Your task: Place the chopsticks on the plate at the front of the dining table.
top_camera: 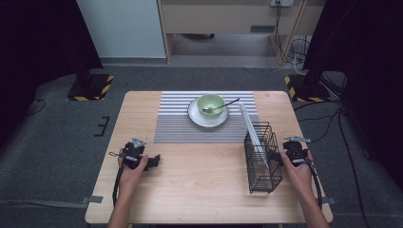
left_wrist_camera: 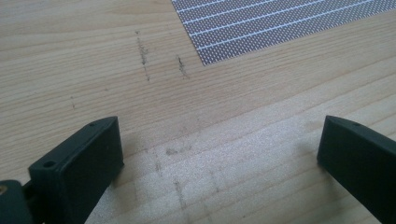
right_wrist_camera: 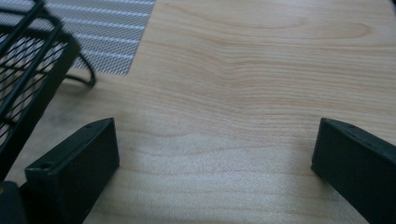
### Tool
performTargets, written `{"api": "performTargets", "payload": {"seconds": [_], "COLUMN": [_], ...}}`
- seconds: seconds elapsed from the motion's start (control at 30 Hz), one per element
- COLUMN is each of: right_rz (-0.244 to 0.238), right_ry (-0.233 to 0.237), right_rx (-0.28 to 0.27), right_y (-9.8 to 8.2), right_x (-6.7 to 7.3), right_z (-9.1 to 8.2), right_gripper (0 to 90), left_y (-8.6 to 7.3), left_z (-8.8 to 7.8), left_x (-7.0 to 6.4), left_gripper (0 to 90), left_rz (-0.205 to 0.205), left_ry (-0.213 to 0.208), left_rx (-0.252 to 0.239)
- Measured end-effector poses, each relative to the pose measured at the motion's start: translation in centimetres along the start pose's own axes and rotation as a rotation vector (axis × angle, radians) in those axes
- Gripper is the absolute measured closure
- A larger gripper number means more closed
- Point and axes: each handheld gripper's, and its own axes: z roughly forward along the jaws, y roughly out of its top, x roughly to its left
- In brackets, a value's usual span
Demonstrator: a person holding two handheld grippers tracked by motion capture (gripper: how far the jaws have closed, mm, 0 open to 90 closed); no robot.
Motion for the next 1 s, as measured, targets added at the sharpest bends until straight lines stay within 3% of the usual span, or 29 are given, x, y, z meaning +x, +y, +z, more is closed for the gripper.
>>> {"api": "performTargets", "payload": {"seconds": [0.1,0.2,0.4,0.57,0.6,0.83,0.87,0.97,1.0], "right_rz": [-0.05,-0.075,-0.115,-0.127,-0.133,-0.159,-0.167,-0.184,-0.2], "right_ry": [0.051,0.077,0.144,0.171,0.187,0.209,0.236,0.259,0.293], "right_rx": [0.023,0.018,0.009,-0.005,-0.023,-0.071,-0.094,-0.106,-0.117], "right_y": [0.3,0.4,1.9,3.0,3.8,6.4,7.2,7.9,8.7], "right_x": [-0.5,-0.8,-2.2,-2.7,-2.9,-2.6,-2.2,-1.7,-0.9], "right_z": [-0.2,-0.7,-3.6,-5.3,-6.4,-9.4,-10.2,-10.8,-11.4], "right_gripper": [5.6,4.5,11.6,15.3,18.3,28.5,30.9,32.8,36.3], "left_y": [0.0,0.0,0.0,0.0,0.0,0.0,0.0,0.0,0.0], "left_z": [0.0,0.0,0.0,0.0,0.0,0.0,0.0,0.0,0.0], "left_x": [0.0,0.0,0.0,0.0,0.0,0.0,0.0,0.0,0.0], "left_gripper": [0.0,0.0,0.0,0.0,0.0,0.0,0.0,0.0,0.0], "left_rz": [0.001,0.001,0.001,0.001,0.001,0.001,0.001,0.001,0.002], "left_ry": [0.0,0.0,0.0,0.0,0.0,0.0,0.0,0.001,0.001], "left_rx": [0.0,0.0,0.0,0.0,0.0,0.0,0.0,0.0,0.0]}}
